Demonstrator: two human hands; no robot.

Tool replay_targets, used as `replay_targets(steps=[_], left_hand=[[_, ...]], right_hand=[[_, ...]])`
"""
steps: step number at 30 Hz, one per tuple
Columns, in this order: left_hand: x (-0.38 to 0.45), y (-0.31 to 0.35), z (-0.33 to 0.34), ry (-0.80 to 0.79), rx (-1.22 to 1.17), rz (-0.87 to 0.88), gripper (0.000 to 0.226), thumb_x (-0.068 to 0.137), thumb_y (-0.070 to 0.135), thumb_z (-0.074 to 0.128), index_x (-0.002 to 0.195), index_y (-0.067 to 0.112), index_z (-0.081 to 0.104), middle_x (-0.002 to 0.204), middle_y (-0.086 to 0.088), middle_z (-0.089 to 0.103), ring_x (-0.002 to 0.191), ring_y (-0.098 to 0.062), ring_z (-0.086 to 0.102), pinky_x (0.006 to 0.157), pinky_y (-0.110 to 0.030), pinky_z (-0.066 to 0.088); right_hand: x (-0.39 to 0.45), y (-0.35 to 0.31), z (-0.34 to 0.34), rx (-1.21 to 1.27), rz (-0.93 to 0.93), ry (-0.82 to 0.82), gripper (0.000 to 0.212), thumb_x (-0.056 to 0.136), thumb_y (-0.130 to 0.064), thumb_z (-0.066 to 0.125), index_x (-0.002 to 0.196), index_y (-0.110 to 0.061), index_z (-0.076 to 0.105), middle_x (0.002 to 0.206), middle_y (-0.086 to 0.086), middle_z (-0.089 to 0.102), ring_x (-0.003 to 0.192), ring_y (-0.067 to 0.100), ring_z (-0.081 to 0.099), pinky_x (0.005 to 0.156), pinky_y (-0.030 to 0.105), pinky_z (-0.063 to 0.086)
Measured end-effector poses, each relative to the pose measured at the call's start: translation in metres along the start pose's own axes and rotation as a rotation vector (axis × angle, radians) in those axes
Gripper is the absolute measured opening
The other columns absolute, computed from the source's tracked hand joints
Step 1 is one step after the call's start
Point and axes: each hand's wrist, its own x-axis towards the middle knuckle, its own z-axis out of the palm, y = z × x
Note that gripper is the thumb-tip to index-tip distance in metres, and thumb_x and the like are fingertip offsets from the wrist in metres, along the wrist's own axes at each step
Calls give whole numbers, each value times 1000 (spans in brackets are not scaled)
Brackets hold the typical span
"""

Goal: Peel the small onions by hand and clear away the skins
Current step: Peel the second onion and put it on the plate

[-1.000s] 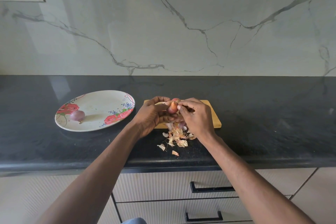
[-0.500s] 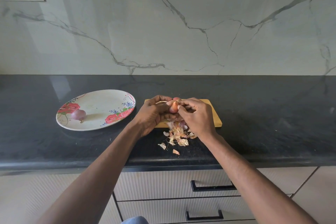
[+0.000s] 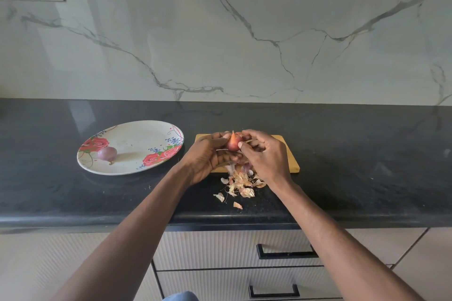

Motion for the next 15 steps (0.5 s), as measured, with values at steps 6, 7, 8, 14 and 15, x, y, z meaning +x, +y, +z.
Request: replay_targets(steps=[6,7,8,14,15], left_hand=[[1,-2,0,-16,26,44,27,86,4,65,113,-1,68,99,-24,72,76,-27,75,77,-32,63],[1,-2,0,-18,31,50,30,82,5,67,112,-1,69,101,-25,72,78,-29,75,80,-34,63],[2,-3,0,-19,30,55,31,80,4,68,111,-1,70,102,-26,72,81,-30,75,82,-37,62],[7,-6,-4,15,27,59,25,91,-9,59,114,-3,68,107,-29,70,86,-31,74,86,-44,60],[7,-6,-4,17,26,55,25,92,-10,58,114,-4,68,106,-29,70,86,-31,74,85,-43,60]], right_hand=[[1,-2,-2,70,130,-30,20,86,-13,78,106,-12,77,92,0,78,74,13,75,68,38,64],[1,-1,-2,67,149,-31,19,86,-13,78,105,-13,78,92,-2,78,77,12,75,70,37,64],[2,-1,-2,64,164,-36,19,85,-12,78,103,-14,78,92,-3,78,79,10,75,72,37,64],[3,-4,-3,63,185,-33,13,80,-10,80,92,-15,80,82,-6,77,73,5,72,67,24,59],[3,-5,-3,61,176,-30,12,79,-9,81,90,-14,80,80,-8,76,71,2,71,65,19,56]])
